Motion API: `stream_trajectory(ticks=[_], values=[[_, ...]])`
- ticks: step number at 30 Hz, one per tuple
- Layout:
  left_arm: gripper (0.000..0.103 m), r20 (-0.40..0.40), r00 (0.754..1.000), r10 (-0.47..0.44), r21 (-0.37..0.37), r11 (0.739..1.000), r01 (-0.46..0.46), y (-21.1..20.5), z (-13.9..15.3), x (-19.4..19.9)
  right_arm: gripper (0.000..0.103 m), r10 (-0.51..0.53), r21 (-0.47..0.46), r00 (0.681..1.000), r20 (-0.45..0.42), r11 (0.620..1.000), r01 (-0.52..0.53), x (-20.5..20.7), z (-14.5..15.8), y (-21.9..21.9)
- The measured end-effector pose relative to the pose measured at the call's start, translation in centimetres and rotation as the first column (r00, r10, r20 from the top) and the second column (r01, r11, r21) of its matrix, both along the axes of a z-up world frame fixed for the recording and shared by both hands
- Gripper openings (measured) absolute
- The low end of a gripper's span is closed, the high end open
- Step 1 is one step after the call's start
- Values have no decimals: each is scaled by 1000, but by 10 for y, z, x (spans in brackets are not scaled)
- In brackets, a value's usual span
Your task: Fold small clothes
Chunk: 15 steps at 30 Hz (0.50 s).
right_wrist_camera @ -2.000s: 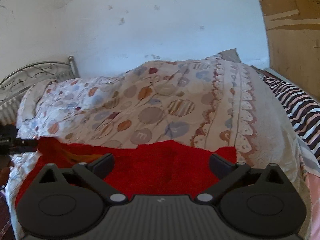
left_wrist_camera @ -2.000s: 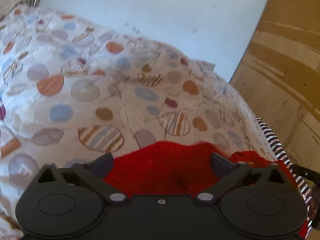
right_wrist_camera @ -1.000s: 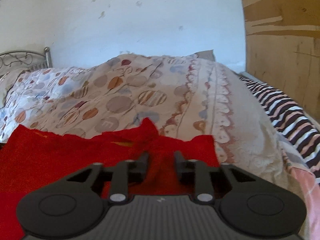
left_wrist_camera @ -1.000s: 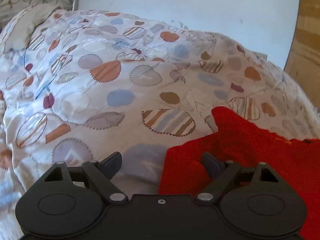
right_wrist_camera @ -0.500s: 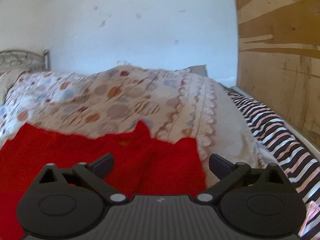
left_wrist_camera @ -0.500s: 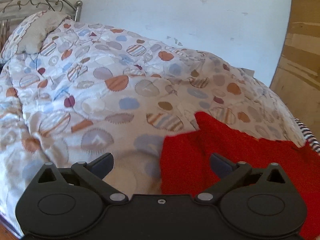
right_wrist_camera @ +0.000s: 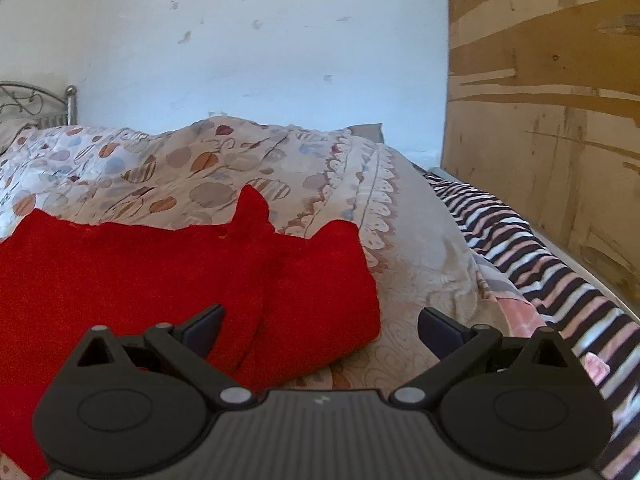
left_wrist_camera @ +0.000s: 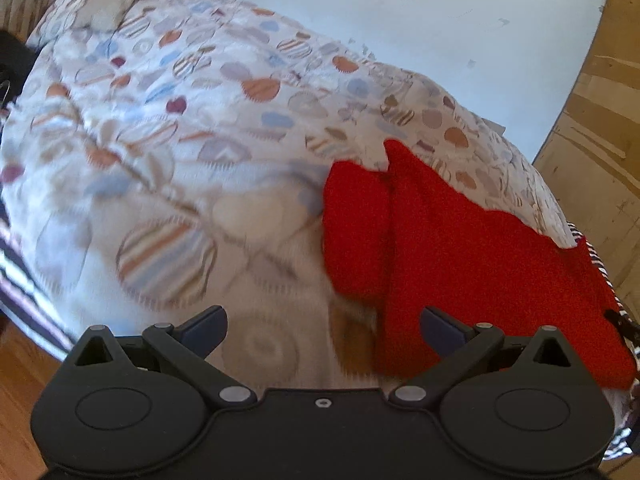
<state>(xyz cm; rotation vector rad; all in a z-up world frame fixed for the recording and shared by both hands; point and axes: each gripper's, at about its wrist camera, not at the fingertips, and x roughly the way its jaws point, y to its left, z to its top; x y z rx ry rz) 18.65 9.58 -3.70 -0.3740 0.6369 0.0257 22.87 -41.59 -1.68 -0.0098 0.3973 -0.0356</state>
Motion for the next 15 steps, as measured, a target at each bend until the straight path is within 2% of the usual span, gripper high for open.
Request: stream_trajectory(ticks=[3,6,9,15], values=[[102,-10,1000,-6,-21,1000,6,-3,-5,-14,103,-20,-6,999,33,1000,20,-14,7,3],[102,-9,1000,-16,-28,999,16,-8,-6,-23,103,-32,-37,993,110,999,36,-37,18,12],[102,-4,1000,-13,-52,999,13,-11,-7,-26,103,14,-50,983,181,999,-5,-58,29,30],[102,1,1000,-7,-86,996,7,-20,-6,-24,103,139,-52,969,202,990,-131,-70,33,76]])
